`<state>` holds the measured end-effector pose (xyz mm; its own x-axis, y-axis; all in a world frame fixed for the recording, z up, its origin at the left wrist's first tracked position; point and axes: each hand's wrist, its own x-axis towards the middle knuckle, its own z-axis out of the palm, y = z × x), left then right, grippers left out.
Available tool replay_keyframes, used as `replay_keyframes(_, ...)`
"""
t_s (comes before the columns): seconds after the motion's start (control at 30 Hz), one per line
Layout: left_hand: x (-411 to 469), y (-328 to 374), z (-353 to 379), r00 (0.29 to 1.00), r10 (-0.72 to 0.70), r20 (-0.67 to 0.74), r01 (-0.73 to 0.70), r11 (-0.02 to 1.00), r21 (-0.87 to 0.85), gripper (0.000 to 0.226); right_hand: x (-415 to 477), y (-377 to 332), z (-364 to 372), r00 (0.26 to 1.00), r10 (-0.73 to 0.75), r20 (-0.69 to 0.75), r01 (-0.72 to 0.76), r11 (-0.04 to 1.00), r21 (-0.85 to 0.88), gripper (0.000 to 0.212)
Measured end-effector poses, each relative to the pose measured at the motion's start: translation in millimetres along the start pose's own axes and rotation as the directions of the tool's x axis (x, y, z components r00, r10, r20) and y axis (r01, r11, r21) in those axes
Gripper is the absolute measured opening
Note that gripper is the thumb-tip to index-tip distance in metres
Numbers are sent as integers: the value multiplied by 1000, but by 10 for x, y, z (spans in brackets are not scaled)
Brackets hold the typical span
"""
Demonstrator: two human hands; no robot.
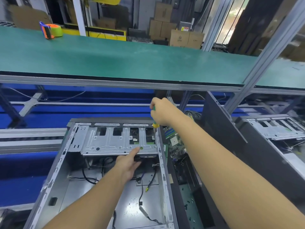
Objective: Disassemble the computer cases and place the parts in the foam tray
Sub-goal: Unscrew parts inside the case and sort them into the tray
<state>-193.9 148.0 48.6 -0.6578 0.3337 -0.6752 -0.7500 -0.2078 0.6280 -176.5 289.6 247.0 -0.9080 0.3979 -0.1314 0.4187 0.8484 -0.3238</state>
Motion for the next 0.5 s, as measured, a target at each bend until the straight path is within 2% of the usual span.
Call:
replay_keyframes(0.1,-5,3,-2,1000,-5,0,5,1000,4,54,-39,15,-52,992,-4,123,-3,998,57,26)
replay_keyframes(0.17,-17,5,5,1000,-2,-6,2,1000,10,57,-75,16,-33,997,14,78,-16,1000,18,31)
replay_keyframes(0.23,-27,7,16,1000,1,-7,-1,1000,8,56,-102,13,-11,998,56,-24,-59,987,-149,51)
replay_keyframes(0.27,-30,7,19,1000,1,-6,-1,1000,6,54,-102,11,-1,996,61,-65,-74,973,-217,54)
replay_keyframes(0.33,-23,6,17,1000,-1,-6,1,1000,2,52,-85,7,17,995,30,-96,-53,967,-248,39)
replay_keyframes(0.43,-12,7,16,1000,5,-6,-5,1000,1,52,-54,23,0,999,8,-39,-11,997,-78,16)
replay_keyframes(0.5,-1,2,15,1000,7,-9,-7,1000,1,53,-46,27,-62,998,14,55,-13,1000,-17,20)
